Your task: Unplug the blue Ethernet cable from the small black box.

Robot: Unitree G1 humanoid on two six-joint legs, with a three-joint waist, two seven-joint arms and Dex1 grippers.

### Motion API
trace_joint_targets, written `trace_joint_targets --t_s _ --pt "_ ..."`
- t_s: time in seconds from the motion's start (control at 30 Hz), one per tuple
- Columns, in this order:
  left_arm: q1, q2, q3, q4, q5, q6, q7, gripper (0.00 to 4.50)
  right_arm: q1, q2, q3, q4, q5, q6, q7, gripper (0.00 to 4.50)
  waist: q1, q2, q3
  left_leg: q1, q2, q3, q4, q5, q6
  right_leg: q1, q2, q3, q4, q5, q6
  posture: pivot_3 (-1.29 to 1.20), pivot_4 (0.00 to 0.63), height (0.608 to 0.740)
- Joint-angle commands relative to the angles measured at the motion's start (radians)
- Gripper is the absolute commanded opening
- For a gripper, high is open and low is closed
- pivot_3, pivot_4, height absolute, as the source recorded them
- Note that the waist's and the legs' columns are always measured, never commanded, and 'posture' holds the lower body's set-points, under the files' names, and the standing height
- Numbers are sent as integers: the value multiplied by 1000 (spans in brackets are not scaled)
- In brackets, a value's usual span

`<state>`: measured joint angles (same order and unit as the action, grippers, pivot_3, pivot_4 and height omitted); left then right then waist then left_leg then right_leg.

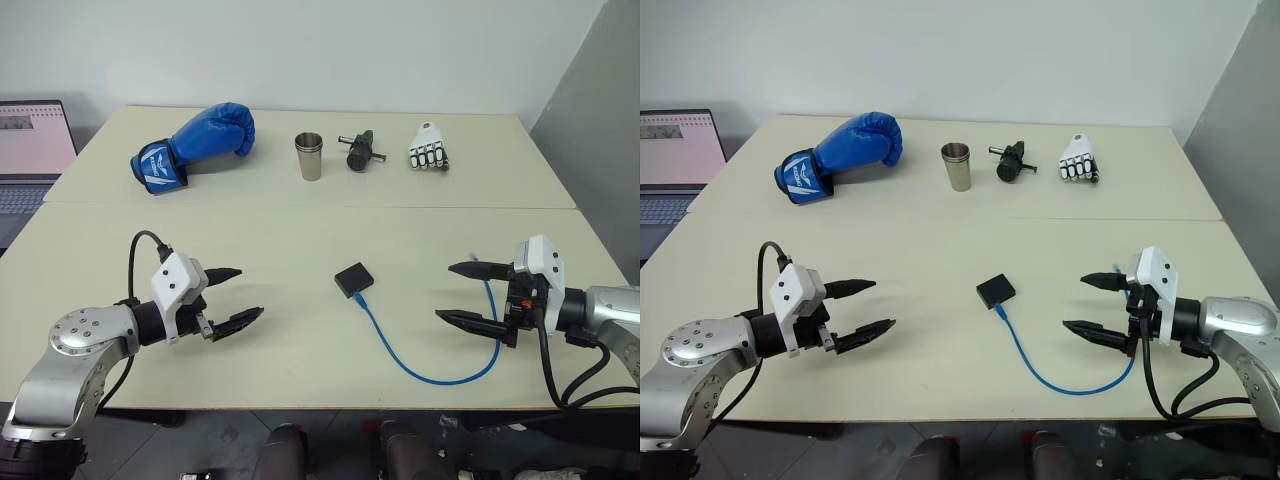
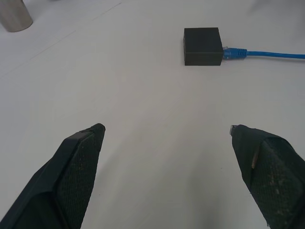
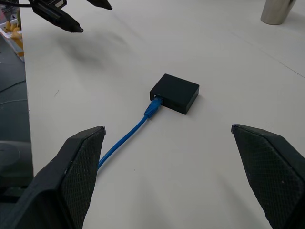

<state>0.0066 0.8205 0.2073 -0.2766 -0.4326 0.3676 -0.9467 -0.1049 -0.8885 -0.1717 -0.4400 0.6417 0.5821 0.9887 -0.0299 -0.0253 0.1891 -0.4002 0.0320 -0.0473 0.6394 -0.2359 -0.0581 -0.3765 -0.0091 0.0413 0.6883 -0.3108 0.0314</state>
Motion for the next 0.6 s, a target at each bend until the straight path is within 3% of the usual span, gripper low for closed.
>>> trace_joint_targets --t_s 0.03,0.23,0.37,0.6 --pt "14 10 38 -54 -18 4 4 4488 -12 -6 -2 -29 4 -1 4 4494 0 0 0 0 0 0 0 0 0 0 0 0 0 0 0 0 150 740" --pt "-7 14 55 -59 -86 9 -53 4488 -19 12 31 -47 4 10 -18 4494 0 0 0 0 0 0 0 0 0 0 0 0 0 0 0 0 150 740" --pt "45 78 36 -127 -129 14 -186 4488 -14 45 77 -96 -1 29 -63 4494 -2 0 0 0 0 0 0 0 0 0 0 0 0 0 0 0 150 740" --pt "47 143 -23 -143 -102 -27 -300 4488 -53 175 306 -148 -143 113 -273 4494 -1 1 0 0 1 0 0 0 0 0 0 0 0 0 0 0 150 740"
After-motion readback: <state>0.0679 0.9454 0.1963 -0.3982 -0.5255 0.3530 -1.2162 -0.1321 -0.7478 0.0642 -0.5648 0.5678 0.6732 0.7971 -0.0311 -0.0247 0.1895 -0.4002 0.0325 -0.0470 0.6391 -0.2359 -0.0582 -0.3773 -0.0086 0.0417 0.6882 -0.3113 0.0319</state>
